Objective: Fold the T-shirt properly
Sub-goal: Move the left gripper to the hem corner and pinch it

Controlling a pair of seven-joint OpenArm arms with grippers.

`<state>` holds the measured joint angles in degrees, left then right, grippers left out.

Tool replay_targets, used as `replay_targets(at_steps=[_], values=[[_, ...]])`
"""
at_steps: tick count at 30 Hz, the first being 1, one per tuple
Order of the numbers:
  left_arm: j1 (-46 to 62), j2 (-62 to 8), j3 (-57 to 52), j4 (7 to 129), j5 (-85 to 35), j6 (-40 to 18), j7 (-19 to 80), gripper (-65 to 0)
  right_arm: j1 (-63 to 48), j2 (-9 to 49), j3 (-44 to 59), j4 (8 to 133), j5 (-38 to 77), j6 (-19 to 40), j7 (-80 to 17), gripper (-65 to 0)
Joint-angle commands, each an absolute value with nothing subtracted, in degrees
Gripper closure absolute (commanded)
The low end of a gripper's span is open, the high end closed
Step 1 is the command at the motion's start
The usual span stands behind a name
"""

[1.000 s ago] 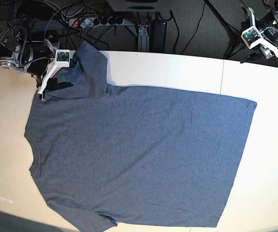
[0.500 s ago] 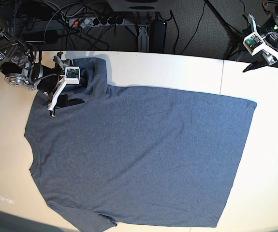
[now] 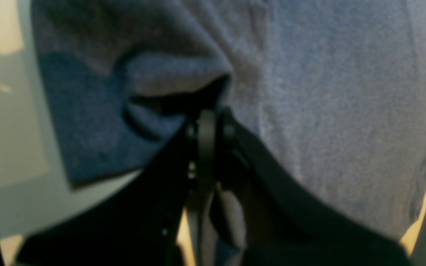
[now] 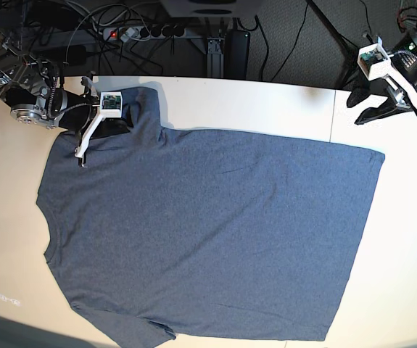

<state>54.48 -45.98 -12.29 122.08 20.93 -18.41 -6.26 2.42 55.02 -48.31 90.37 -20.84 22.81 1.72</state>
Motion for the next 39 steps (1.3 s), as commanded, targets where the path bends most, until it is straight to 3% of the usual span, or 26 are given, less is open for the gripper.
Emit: replay_targets(at_steps=[1, 7, 16, 21, 24, 39], values=[[53.80, -47.55, -12.75, 122.56, 21.23, -17.37, -7.11, -24.9, 2.20, 55.88, -48.51, 89.56, -22.50, 24.64, -2.59, 0.0], [46.52, -51.90, -9.96, 117.82, 25.87, -19.09, -9.65, -24.9, 2.22, 55.88, -48.51, 89.56, -22.48, 24.64, -2.59, 0.0], [31.92, -58.33, 7.49, 104.60, 34.15, -20.14, -10.48, -24.9, 2.22, 55.88, -48.51, 89.54, -22.48, 24.67, -2.61, 0.0], [24.21, -58.43, 15.49, 97.65, 34.15, -20.16, -10.50, -25.2, 2.22, 55.90, -48.51, 89.54, -22.50, 24.67, -2.92, 0.0], [19.77, -58.43, 19.46, 94.15, 34.17, -20.16, -10.52, -28.9, 2.20, 56.07, -48.51, 89.56, -22.50, 24.67, -3.03, 0.0], [4.14, -58.37, 37.80, 83.74, 34.15, -20.62, -9.69, -29.3, 2.22, 56.69, -48.49, 89.56, -22.52, 24.67, -3.29, 0.0]])
